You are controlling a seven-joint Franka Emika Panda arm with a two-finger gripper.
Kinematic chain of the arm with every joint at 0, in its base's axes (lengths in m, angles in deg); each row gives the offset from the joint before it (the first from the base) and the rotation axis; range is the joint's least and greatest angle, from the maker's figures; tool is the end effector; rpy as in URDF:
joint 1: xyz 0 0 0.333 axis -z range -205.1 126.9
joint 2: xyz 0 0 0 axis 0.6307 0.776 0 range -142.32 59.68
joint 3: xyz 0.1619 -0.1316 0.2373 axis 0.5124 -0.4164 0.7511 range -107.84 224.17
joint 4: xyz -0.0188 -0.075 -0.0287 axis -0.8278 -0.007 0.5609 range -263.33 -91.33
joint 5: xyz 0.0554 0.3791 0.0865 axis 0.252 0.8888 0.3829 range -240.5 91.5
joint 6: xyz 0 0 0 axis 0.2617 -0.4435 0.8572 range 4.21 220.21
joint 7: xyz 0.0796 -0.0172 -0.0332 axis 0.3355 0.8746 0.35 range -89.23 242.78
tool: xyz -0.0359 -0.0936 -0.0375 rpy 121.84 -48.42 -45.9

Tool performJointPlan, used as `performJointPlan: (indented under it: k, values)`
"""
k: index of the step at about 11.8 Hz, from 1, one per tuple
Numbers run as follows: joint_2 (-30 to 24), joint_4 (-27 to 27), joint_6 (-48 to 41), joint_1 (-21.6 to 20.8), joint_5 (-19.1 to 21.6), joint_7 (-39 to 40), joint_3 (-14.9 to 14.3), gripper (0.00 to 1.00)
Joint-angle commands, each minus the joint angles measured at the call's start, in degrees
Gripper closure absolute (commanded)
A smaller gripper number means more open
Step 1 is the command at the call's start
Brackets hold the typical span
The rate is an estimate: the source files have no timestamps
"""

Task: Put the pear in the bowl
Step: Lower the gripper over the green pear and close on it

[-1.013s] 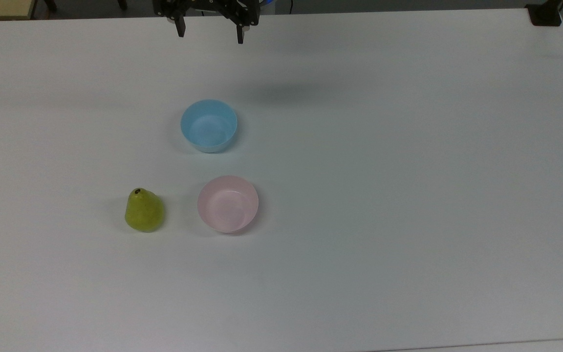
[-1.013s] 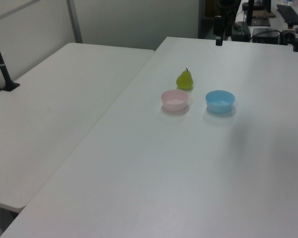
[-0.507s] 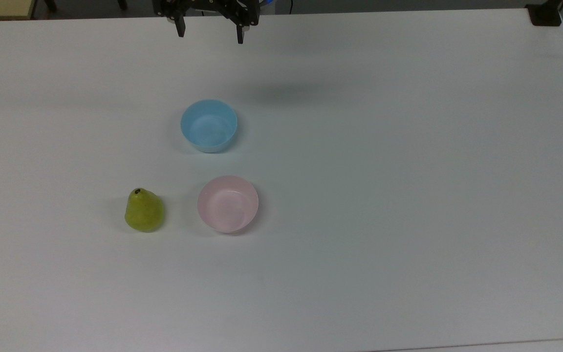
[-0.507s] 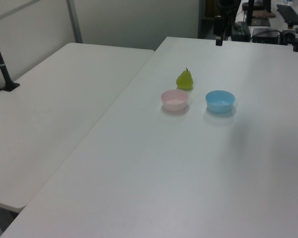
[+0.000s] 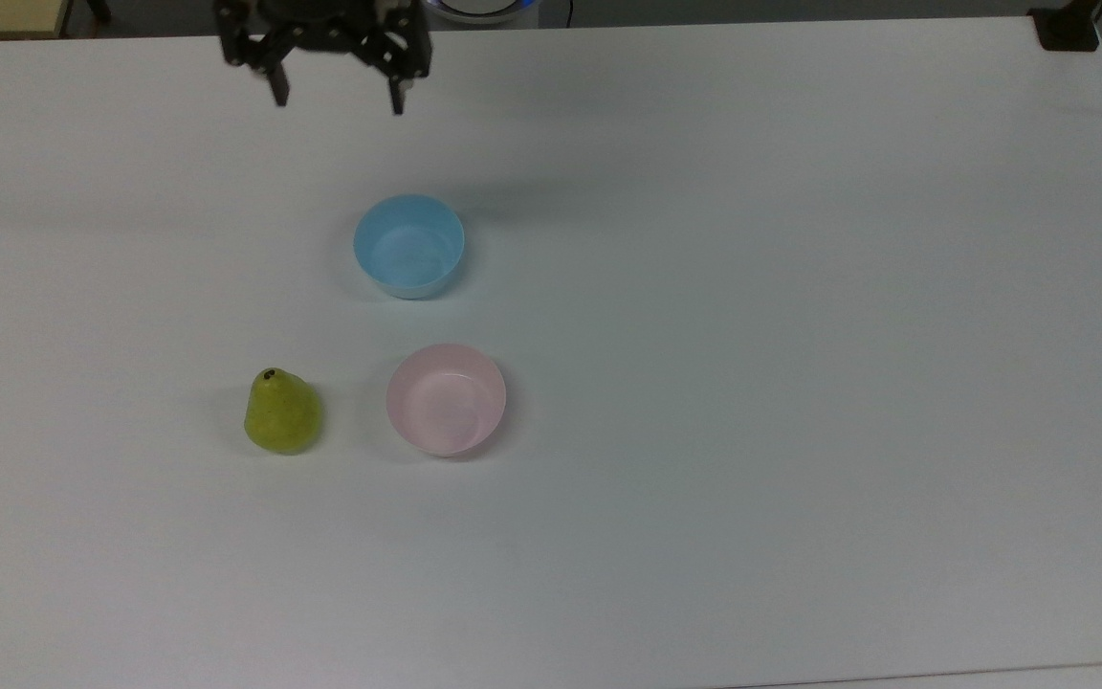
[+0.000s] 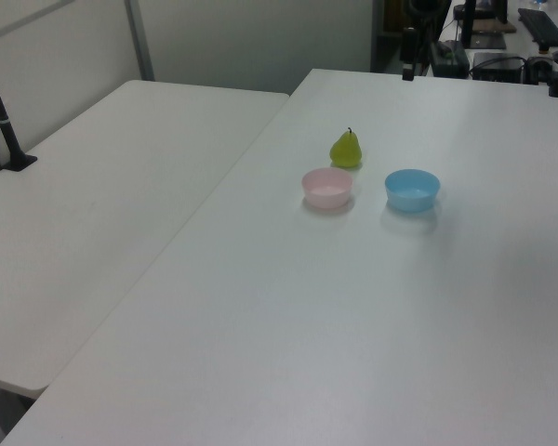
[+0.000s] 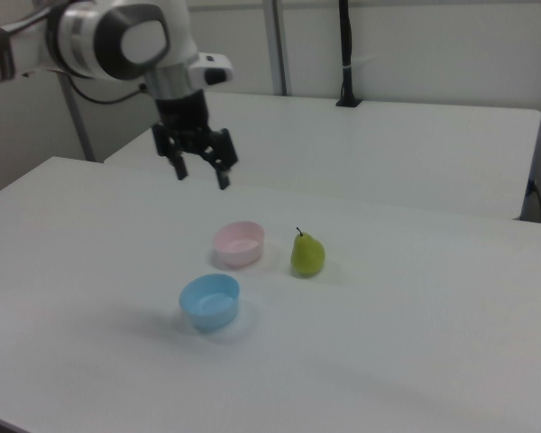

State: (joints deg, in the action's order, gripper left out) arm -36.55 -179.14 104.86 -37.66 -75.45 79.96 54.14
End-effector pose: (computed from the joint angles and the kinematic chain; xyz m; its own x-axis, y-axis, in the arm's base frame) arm 0.5902 -0.0564 0.5770 0.9980 -0.0361 0.0524 -0.0375 -0.9990 0.0253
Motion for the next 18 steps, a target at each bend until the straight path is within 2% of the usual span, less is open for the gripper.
performJointPlan:
  k: [1,4,7,12,18]
  values:
    - [4.5,0.7,7.5,2.9,1.0,2.2,-0.3,0.00]
    - [10.0,0.7,16.3,3.9,0.8,3.3,-0.3,0.00]
    - [20.0,5.6,23.0,4.1,0.5,3.1,-0.3,0.00]
    - [25.9,5.5,33.9,5.1,0.0,3.3,-0.3,0.00]
    - [30.5,5.2,40.2,5.9,-0.3,3.4,-0.3,0.00]
